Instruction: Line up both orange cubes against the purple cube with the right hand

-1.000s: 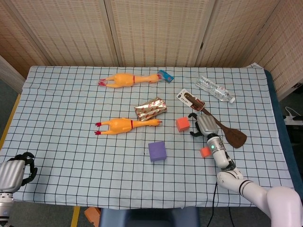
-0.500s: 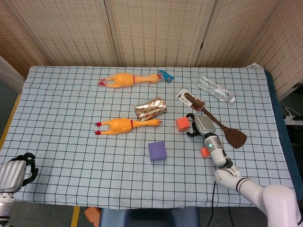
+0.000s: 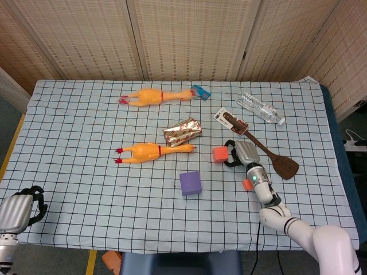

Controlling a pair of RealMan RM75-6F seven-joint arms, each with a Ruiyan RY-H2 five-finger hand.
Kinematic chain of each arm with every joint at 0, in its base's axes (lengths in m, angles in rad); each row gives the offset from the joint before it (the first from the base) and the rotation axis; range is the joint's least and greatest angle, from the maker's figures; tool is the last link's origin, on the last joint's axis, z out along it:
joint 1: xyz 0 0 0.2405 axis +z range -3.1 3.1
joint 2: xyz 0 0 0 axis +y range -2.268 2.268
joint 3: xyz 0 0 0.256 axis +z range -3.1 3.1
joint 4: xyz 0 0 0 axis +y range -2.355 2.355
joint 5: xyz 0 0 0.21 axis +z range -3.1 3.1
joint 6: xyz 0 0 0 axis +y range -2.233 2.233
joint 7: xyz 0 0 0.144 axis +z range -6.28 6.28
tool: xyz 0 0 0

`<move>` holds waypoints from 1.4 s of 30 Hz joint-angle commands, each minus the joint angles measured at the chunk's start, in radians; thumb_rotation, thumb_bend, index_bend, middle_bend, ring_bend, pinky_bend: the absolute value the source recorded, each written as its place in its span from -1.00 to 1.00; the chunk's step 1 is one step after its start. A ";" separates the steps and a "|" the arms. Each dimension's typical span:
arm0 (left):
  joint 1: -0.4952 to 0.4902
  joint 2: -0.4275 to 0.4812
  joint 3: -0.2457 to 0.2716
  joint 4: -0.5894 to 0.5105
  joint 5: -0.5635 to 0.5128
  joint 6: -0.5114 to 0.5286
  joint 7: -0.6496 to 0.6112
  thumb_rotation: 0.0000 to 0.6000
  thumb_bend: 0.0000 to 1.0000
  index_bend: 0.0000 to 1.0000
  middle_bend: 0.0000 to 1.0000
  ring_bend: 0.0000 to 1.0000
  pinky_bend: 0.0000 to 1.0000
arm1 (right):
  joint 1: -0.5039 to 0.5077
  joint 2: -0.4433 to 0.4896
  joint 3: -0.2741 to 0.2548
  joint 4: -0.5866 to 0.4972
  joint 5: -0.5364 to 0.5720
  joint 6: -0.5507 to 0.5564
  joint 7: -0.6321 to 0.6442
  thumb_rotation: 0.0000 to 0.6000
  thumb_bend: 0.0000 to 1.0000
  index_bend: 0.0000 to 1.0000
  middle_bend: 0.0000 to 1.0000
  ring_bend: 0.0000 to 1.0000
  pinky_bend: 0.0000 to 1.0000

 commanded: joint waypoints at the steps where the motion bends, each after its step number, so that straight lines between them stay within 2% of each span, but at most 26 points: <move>1: 0.000 0.000 0.001 0.000 0.001 -0.001 0.001 1.00 -0.19 -0.48 -0.30 -0.25 0.00 | -0.004 -0.009 -0.007 0.011 -0.017 0.017 0.026 1.00 -0.74 0.07 0.80 0.65 0.73; 12: -0.004 -0.001 0.004 -0.001 0.002 -0.008 0.004 1.00 -0.19 -0.47 -0.30 -0.24 0.00 | -0.028 0.005 -0.036 -0.023 -0.070 0.082 0.074 1.00 -0.74 0.21 0.81 0.65 0.75; 21: -0.005 0.001 0.008 -0.006 0.001 -0.013 0.010 1.00 -0.19 -0.48 -0.29 -0.24 0.00 | -0.075 0.125 -0.060 -0.241 -0.055 0.084 0.020 1.00 -0.74 0.21 0.81 0.66 0.75; 26: -0.006 0.000 0.008 -0.008 -0.002 -0.015 0.017 1.00 -0.19 -0.48 -0.29 -0.23 0.00 | -0.087 0.180 -0.072 -0.344 -0.023 0.048 -0.018 1.00 -0.74 0.21 0.81 0.66 0.75; 33: -0.007 -0.002 0.007 -0.005 -0.007 -0.017 0.020 1.00 -0.19 -0.48 -0.29 -0.23 0.00 | -0.092 0.194 -0.097 -0.384 -0.018 0.030 -0.050 1.00 -0.74 0.21 0.81 0.66 0.75; 42: -0.008 -0.002 0.008 -0.006 -0.006 -0.018 0.022 1.00 -0.19 -0.48 -0.29 -0.23 0.01 | -0.089 0.169 -0.115 -0.383 -0.033 0.008 -0.021 1.00 -0.74 0.21 0.81 0.66 0.75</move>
